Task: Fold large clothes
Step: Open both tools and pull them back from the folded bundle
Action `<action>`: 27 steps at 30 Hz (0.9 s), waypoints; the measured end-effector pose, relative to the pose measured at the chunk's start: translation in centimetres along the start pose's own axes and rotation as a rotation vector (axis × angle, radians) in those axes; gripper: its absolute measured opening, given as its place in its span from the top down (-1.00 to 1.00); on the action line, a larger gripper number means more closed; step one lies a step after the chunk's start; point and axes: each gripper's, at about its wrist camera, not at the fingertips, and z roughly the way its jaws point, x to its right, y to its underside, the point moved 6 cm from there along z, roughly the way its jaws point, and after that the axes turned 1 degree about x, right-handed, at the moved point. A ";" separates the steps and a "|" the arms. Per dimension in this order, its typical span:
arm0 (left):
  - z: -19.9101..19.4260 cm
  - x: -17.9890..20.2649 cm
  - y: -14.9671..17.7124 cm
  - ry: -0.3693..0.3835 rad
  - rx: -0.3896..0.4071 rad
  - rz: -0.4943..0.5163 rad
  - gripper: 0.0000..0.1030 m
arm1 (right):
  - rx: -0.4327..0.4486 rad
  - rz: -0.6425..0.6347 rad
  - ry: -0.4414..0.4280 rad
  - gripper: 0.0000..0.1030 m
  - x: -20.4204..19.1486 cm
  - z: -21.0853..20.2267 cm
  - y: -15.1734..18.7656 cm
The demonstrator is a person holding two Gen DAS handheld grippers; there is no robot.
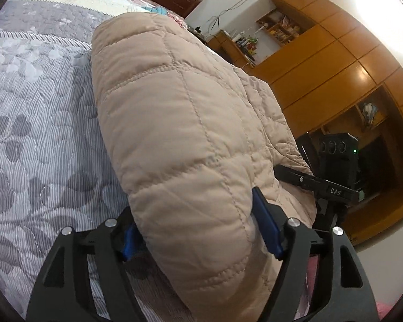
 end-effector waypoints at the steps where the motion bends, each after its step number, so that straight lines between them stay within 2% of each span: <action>1: -0.2 -0.2 0.1 -0.011 -0.001 -0.001 -0.43 | -0.005 0.000 0.011 -0.15 0.0 -0.3 0.1; 6: -2.1 0.2 0.5 -0.103 0.023 -0.006 -0.46 | 0.024 -0.014 0.078 -0.27 0.0 -3.8 0.9; 11: -6.5 1.8 2.3 -0.227 0.116 0.073 -0.50 | 0.066 -0.051 0.114 -0.36 -1.0 -7.7 3.8; 16: -7.3 3.7 4.9 -0.301 0.129 0.163 -0.51 | 0.071 -0.063 0.150 -0.37 -1.1 -8.4 6.4; 19: -6.3 3.5 5.9 -0.354 0.104 0.191 -0.52 | 0.057 -0.033 0.166 -0.37 -0.9 -7.3 6.7; 24: -5.9 1.3 7.6 -0.348 0.071 0.146 -0.60 | 0.025 0.006 0.178 -0.37 0.2 -6.2 7.1; 27: -7.1 1.9 7.7 -0.360 0.085 0.148 -0.57 | 0.056 -0.005 0.198 -0.37 -0.7 -7.5 7.1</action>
